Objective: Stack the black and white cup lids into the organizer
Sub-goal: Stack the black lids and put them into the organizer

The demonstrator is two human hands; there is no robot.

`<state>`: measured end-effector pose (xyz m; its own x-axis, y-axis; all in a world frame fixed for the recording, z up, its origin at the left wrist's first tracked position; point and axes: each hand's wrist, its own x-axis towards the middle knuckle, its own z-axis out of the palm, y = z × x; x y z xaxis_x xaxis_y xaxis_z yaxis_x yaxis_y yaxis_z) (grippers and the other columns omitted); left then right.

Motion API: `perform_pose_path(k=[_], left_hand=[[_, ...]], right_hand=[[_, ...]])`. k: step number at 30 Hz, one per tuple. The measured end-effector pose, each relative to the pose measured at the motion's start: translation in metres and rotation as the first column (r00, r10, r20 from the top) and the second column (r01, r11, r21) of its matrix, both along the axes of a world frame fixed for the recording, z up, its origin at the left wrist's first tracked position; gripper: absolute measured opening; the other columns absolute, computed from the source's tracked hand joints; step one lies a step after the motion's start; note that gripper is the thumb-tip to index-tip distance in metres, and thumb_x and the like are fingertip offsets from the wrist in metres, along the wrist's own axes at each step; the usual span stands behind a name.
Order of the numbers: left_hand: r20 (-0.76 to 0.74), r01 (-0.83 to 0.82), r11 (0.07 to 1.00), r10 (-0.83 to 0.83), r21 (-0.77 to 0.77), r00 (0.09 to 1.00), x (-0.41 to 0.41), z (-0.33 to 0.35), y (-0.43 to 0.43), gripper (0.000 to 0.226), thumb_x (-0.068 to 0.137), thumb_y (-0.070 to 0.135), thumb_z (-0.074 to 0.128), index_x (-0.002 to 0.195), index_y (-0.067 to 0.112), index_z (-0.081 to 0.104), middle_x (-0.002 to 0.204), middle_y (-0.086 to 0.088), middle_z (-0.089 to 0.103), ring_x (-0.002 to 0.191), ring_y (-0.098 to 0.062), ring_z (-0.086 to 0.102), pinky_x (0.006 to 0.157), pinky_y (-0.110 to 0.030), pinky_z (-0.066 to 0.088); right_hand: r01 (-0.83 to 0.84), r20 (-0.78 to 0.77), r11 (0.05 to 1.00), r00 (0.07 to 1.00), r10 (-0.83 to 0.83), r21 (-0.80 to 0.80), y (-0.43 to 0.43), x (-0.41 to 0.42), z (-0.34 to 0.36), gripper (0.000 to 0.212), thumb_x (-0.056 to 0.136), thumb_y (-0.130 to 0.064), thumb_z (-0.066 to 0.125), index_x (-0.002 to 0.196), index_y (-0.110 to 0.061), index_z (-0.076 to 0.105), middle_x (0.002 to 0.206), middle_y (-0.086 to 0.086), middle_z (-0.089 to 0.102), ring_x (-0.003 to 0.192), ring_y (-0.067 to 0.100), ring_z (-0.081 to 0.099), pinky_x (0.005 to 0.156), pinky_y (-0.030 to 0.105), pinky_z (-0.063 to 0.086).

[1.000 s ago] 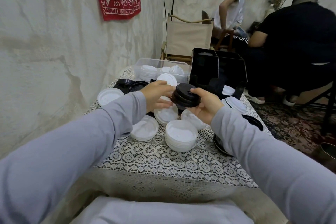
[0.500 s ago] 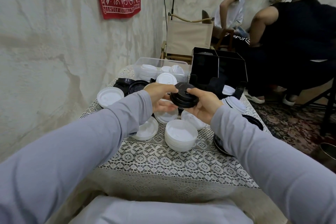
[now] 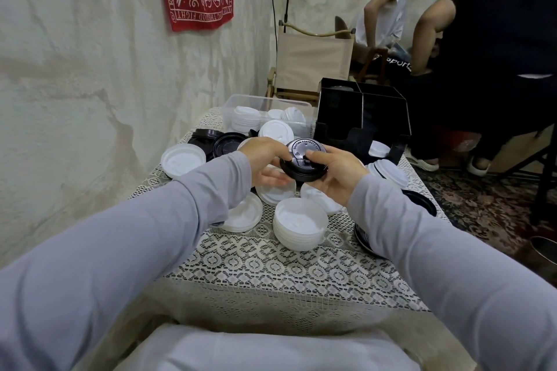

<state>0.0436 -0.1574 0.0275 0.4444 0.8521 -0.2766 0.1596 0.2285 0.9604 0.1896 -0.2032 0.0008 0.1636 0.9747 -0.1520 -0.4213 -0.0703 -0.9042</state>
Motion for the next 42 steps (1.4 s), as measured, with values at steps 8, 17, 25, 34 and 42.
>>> perform_pose_path(k=[8,17,25,34,42], left_hand=[[-0.533,0.432,0.638,-0.04,0.638,0.845,0.006,-0.022,0.002,0.099,0.066,0.016,0.083,0.145,0.016,0.023,0.141,-0.007,0.032,0.128,-0.022,0.037,0.103,-0.025,0.031],[-0.678,0.546,0.499,0.119,0.673,0.725,-0.001,-0.026,0.008,0.091,0.069,0.036,0.077,0.143,0.022,0.026,0.134,-0.005,0.037,0.122,-0.025,0.045,0.1,-0.034,0.039],[-0.687,0.501,0.552,0.192,0.666,0.701,-0.019,-0.024,0.02,0.088,0.073,0.04,0.072,0.145,0.019,0.026,0.137,-0.007,0.037,0.13,-0.024,0.035,0.107,-0.032,0.029],[-0.723,0.519,0.592,0.164,0.616,0.672,-0.015,-0.033,0.025,0.093,0.071,0.041,0.074,0.146,0.018,0.024,0.141,-0.007,0.035,0.131,-0.024,0.035,0.107,-0.037,0.033],[-0.75,0.557,0.587,0.136,0.587,0.647,-0.019,-0.037,0.024,0.097,0.072,0.039,0.076,0.148,0.018,0.019,0.143,-0.007,0.033,0.132,-0.024,0.034,0.107,-0.034,0.033]], right_hand=[[-0.046,0.008,0.999,0.999,0.046,-0.012,-0.001,-0.009,-0.002,0.029,0.091,0.004,0.052,0.119,0.003,0.057,0.111,0.024,0.063,0.098,0.034,0.065,0.072,0.045,0.059],[-0.066,0.178,0.996,0.981,0.075,-0.055,0.0,-0.013,0.003,0.01,0.093,-0.002,0.052,0.093,-0.004,0.062,0.087,0.013,0.065,0.077,0.021,0.066,0.072,0.032,0.057],[0.076,0.927,0.982,0.324,-0.19,0.174,0.018,0.035,0.019,0.027,0.092,-0.015,0.052,0.118,-0.02,0.06,0.094,-0.003,0.062,0.092,0.018,0.058,0.085,0.03,0.046],[-0.127,0.834,0.992,-0.548,-0.061,-0.011,0.032,0.03,-0.002,0.028,0.093,-0.026,0.046,0.113,-0.027,0.066,0.113,0.001,0.064,0.103,0.025,0.057,0.095,0.036,0.037],[-0.045,0.737,0.973,-0.661,0.141,-0.227,0.049,-0.007,-0.018,0.013,0.09,-0.017,0.044,0.087,-0.023,0.055,0.102,0.003,0.067,0.101,0.025,0.058,0.097,0.034,0.031]])
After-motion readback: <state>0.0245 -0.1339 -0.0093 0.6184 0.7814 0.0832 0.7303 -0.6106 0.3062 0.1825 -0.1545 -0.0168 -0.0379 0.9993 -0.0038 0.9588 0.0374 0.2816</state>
